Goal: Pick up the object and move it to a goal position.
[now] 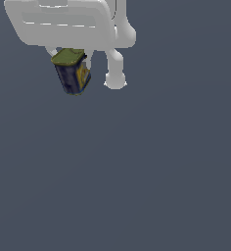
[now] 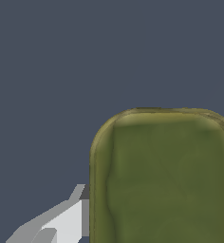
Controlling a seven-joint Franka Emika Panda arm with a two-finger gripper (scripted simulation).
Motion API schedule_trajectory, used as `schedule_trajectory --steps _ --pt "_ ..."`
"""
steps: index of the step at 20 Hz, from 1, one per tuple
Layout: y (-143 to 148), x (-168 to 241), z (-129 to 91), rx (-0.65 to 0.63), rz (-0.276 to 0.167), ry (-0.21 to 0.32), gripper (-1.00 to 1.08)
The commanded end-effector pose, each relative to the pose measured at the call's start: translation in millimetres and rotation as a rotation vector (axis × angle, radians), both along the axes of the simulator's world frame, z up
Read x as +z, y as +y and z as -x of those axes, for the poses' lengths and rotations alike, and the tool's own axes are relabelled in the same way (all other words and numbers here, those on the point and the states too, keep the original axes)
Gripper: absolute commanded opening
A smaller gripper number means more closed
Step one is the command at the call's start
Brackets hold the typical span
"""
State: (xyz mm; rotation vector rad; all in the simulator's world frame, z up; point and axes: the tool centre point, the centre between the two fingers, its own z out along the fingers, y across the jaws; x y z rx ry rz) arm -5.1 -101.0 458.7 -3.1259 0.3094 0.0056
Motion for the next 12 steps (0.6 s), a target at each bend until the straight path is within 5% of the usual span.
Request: schedule_trajectory --steps 1,12 --pt "-4 18 -1 0.000 0.000 -0.003 -1.00" --pt "-14 53 -6 0.000 0.000 -0.003 -1.00"
